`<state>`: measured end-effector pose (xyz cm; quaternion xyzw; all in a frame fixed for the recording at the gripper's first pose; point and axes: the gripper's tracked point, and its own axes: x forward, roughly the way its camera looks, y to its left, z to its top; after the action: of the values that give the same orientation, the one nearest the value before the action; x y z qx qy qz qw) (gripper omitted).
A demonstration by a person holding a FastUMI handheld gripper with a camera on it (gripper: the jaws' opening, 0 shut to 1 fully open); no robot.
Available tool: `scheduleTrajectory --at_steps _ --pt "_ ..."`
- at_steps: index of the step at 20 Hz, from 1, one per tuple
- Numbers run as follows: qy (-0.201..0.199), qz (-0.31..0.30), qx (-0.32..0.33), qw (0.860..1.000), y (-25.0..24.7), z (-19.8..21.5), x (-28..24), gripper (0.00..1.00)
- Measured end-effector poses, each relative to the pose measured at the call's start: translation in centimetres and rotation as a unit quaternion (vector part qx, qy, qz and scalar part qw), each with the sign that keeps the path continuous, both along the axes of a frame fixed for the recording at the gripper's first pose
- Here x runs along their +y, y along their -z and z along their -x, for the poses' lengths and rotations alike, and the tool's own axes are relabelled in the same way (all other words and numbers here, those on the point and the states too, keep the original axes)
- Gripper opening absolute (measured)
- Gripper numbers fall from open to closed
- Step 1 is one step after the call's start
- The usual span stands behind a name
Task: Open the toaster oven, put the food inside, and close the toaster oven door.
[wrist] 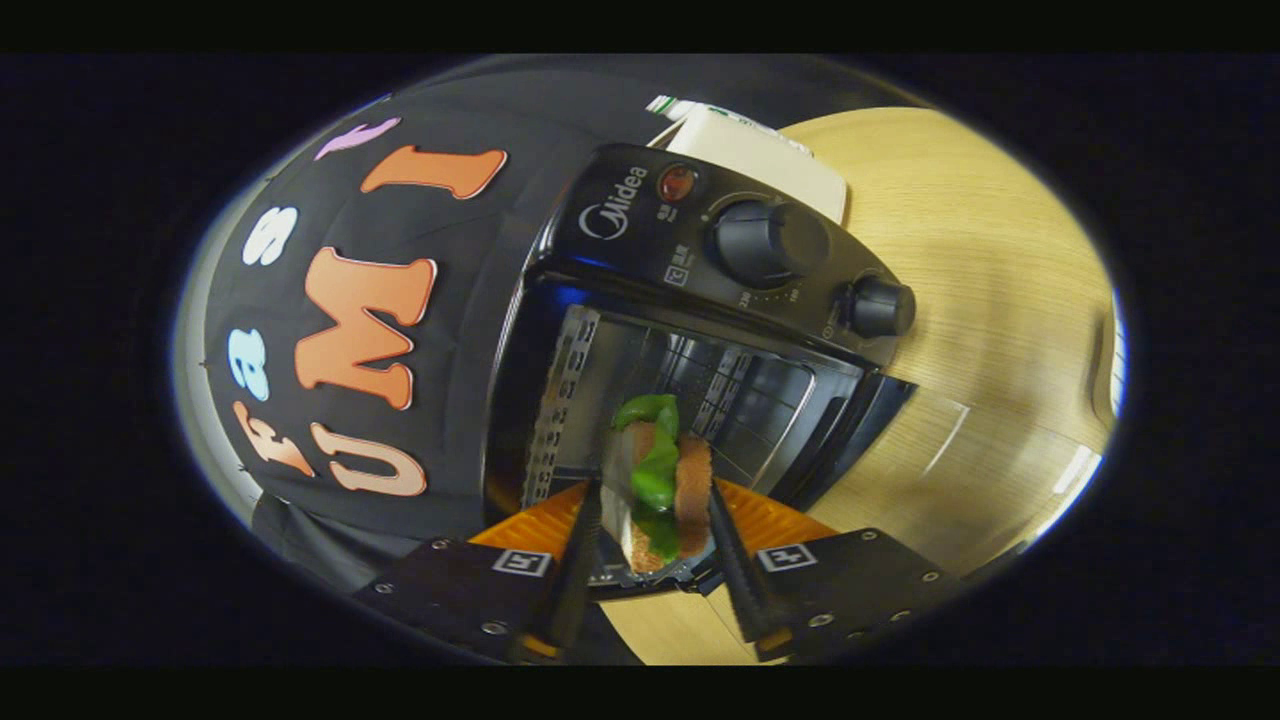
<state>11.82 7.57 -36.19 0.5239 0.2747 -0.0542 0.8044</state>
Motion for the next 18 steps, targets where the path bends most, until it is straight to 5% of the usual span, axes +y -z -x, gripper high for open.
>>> scheduleTrajectory --at_steps 4,8,15,18 --pt "-0.023 0.037 0.009 0.999 0.1 1.9 -0.3 0.98" --pt "-0.020 0.037 0.018 0.999 -0.1 2.9 -0.9 0.98" --pt "0.050 -0.028 0.062 0.996 1.1 1.1 -0.1 0.98" --pt "0.040 -0.041 0.080 0.995 2.2 0.9 1.7 0.97"
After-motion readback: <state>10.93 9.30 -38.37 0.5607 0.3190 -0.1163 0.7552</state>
